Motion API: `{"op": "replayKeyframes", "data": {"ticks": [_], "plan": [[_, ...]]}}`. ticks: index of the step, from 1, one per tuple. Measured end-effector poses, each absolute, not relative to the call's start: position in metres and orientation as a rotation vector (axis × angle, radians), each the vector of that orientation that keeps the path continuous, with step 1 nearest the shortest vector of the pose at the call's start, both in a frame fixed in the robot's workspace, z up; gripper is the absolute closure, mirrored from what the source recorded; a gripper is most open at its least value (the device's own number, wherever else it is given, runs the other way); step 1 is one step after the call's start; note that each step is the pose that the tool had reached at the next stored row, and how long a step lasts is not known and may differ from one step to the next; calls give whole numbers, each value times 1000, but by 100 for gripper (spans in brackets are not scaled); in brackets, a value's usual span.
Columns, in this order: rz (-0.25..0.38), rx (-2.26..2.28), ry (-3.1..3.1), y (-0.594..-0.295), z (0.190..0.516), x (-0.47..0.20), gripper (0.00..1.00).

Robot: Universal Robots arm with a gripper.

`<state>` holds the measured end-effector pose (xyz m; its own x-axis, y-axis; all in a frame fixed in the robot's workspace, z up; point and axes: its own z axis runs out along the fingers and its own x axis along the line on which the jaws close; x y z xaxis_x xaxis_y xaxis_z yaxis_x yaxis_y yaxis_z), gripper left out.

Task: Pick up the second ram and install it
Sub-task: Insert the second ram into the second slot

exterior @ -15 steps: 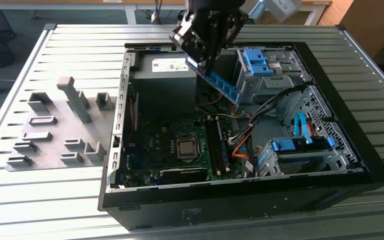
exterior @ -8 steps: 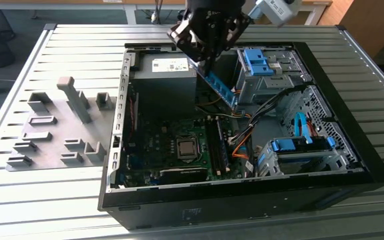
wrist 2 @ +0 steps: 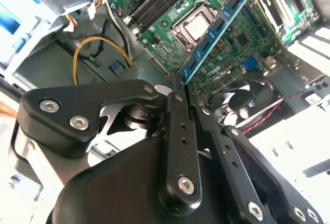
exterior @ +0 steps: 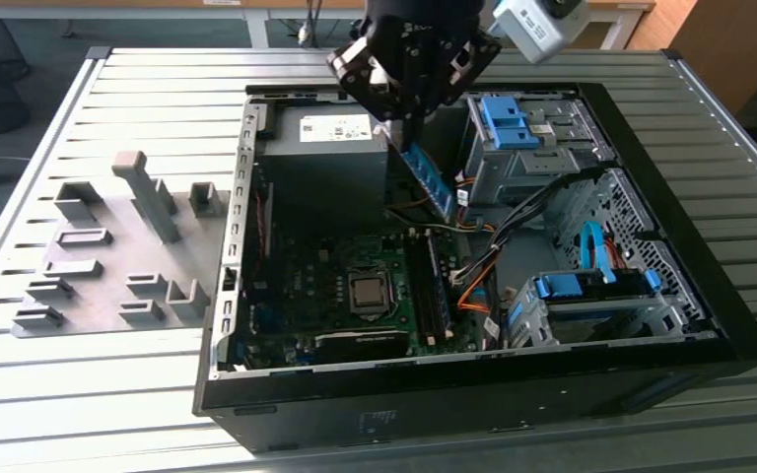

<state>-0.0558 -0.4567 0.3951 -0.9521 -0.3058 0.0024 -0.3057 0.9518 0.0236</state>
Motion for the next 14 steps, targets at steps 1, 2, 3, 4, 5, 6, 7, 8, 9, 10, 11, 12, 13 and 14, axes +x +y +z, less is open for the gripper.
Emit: {"op": "replayKeyframes", "data": {"ticks": [1, 2, 3, 4, 5, 6, 7, 8, 9, 10, 11, 12, 13, 14], "plan": [[-36, 457, -3102, -457, 395, -56, 86], [-36, 429, -3106, -457, 395, -56, 86], [-36, 402, -3110, -457, 395, -56, 86], [-36, 371, -3114, -457, 394, -56, 86], [-36, 343, -3118, -457, 394, -56, 86], [-36, 315, -3121, -457, 394, -56, 86], [-37, 287, -3124, -457, 394, -56, 86], [-37, 260, -3126, -457, 394, -56, 86], [-37, 233, -3129, -457, 393, -56, 86], [-37, 209, -3130, -457, 393, -56, 86], [-37, 185, -3132, -456, 393, -56, 86], [-36, 171, -3133, -456, 393, -56, 86], [-36, 163, -3134, -456, 393, -56, 86], [-36, 158, -3134, -456, 393, -55, 86]]}}
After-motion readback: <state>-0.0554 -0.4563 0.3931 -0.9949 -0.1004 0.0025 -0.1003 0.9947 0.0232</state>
